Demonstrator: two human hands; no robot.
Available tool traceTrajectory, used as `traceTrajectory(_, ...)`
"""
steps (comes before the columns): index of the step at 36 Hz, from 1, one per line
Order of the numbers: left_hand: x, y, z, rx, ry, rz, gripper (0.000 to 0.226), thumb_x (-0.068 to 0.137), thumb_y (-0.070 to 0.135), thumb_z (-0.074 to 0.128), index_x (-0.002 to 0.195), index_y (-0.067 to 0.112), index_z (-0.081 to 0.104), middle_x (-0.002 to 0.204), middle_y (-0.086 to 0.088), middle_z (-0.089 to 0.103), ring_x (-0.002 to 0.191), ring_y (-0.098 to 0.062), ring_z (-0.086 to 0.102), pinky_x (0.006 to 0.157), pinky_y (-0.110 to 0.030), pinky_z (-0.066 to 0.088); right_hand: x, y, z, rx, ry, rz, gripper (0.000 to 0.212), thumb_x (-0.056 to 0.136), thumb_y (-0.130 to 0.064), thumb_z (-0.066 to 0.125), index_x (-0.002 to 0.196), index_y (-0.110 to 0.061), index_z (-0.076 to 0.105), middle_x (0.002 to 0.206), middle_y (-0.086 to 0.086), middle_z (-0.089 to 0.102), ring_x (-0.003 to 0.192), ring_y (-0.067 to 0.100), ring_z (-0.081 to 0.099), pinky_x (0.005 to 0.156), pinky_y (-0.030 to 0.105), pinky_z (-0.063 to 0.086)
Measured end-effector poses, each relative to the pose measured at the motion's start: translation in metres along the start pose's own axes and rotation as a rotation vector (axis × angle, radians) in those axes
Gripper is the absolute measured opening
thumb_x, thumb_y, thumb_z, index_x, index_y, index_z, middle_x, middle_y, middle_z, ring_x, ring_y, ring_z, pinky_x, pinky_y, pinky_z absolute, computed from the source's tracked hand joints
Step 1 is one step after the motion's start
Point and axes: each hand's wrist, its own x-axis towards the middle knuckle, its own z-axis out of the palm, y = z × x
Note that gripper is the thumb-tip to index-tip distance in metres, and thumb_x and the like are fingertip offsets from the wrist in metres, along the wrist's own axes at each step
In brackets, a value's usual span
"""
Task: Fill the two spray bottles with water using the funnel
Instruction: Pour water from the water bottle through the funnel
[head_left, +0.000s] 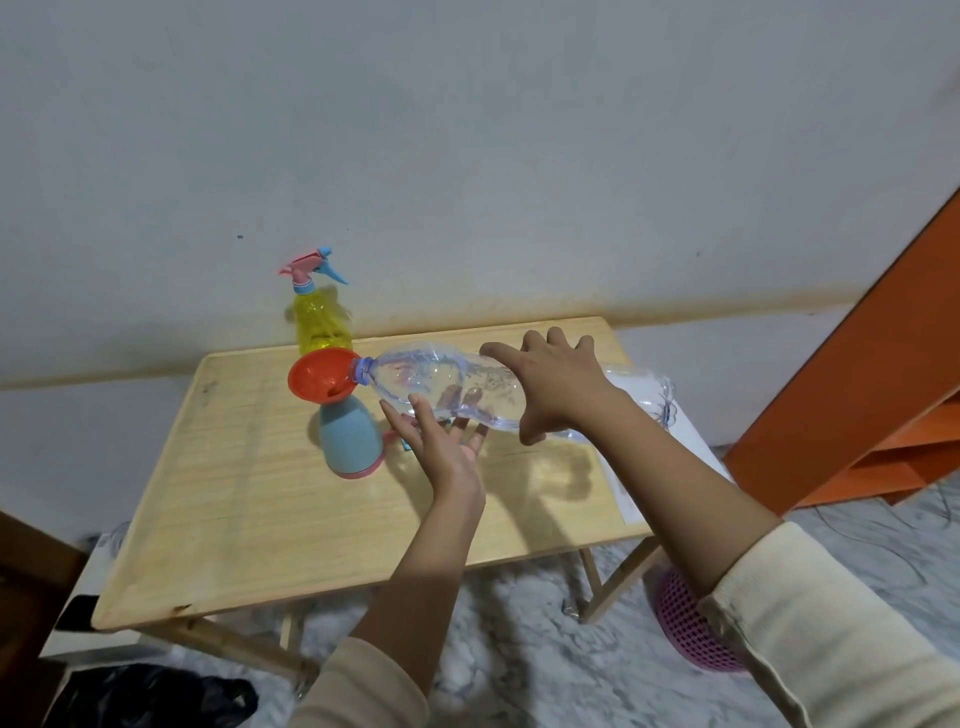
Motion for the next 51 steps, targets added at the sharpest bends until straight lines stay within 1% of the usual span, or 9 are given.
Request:
traceTrajectory(12,0.000,-0.001,-0.001,0.000,-0.015,0.030,0.057,0.097,0.042,0.044,0.143,0.050,0.012,0.151,-0.005,0.033,0.095,-0.020,0.060,0.062,-0.034,0.053,-0.001,0.000,-0.002,-0.002,0.010,-0.002,0.101,0.058,-0.027,0.075,0.140,-0.039,0.018,0.124,0.006,0.043,0.116,0.030,0.036,0.090,0.046,0.033)
traceTrajectory(20,-0.003,0.004,0.005,-0.014,-0.002,0.012,0.056,0.099,0.039,0.043,0.144,0.047,0.012,0.118,-0.002,0.057,0.104,-0.030,0.064,0.072,-0.038,0.053,0.001,-0.001,-0.003,-0.009,0.022,-0.002,0.100,0.056,-0.026,0.074,0.139,-0.039,0.019,0.123,0.006,0.043,0.117,0.031,0.035,0.090,0.046,0.033)
traceTrajectory(27,-0.001,0.003,0.004,-0.003,0.005,-0.004,0.057,0.097,0.042,0.046,0.142,0.051,0.013,0.149,-0.006,0.036,0.118,-0.035,0.056,0.070,-0.040,0.054,0.002,0.000,-0.002,-0.009,0.025,-0.007,0.100,0.057,-0.026,0.074,0.139,-0.039,0.019,0.124,0.006,0.042,0.118,0.030,0.035,0.088,0.046,0.033)
traceTrajectory(33,-0.001,0.002,0.004,0.015,0.007,0.027,0.056,0.099,0.039,0.043,0.144,0.047,0.013,0.121,-0.002,0.058,0.102,-0.030,0.065,0.065,-0.036,0.053,0.004,0.002,0.004,0.021,0.015,-0.001,0.101,0.057,-0.029,0.075,0.139,-0.040,0.017,0.122,0.006,0.042,0.115,0.030,0.035,0.088,0.046,0.033)
traceTrajectory(37,0.002,0.002,0.002,0.078,0.017,0.041,0.055,0.097,0.042,0.044,0.143,0.049,0.014,0.146,-0.003,0.040,0.116,-0.032,0.058,0.071,-0.038,0.052,0.004,0.003,0.012,0.076,0.005,0.004,0.103,0.057,-0.031,0.077,0.140,-0.040,0.017,0.122,0.006,0.042,0.115,0.029,0.036,0.088,0.047,0.034)
traceTrajectory(40,0.005,0.002,0.000,0.136,-0.003,0.068,0.057,0.097,0.042,0.045,0.143,0.049,0.013,0.148,-0.002,0.038,0.118,-0.034,0.056,0.074,-0.039,0.052,0.003,0.004,0.020,0.137,0.010,0.011,0.102,0.057,-0.031,0.077,0.139,-0.040,0.017,0.120,0.005,0.041,0.114,0.028,0.036,0.088,0.047,0.034)
traceTrajectory(44,0.009,0.004,-0.003,0.253,-0.041,0.158,0.053,0.098,0.041,0.044,0.142,0.051,0.016,0.113,0.007,0.064,0.111,-0.028,0.062,0.074,-0.037,0.055,0.001,0.006,0.032,0.227,0.038,0.024,0.101,0.058,-0.032,0.076,0.140,-0.041,0.018,0.120,0.004,0.041,0.112,0.027,0.036,0.085,0.043,0.033)
traceTrajectory(47,0.012,0.006,-0.002,0.348,-0.086,0.223,0.053,0.098,0.043,0.042,0.141,0.054,0.015,0.123,0.003,0.060,0.116,-0.024,0.059,0.083,-0.041,0.053,0.001,0.009,0.040,0.297,0.070,0.032,0.103,0.057,-0.034,0.077,0.140,-0.042,0.017,0.120,0.003,0.041,0.110,0.026,0.037,0.082,0.041,0.032)
traceTrajectory(51,0.016,0.010,0.006,0.450,-0.177,0.288,0.054,0.099,0.039,0.042,0.141,0.054,0.013,0.111,0.002,0.064,0.117,-0.027,0.058,0.091,-0.048,0.049,0.001,0.016,0.052,0.386,0.093,0.052,0.106,0.056,-0.036,0.079,0.140,-0.040,0.015,0.117,0.001,0.041,0.107,0.025,0.039,0.081,0.039,0.036)
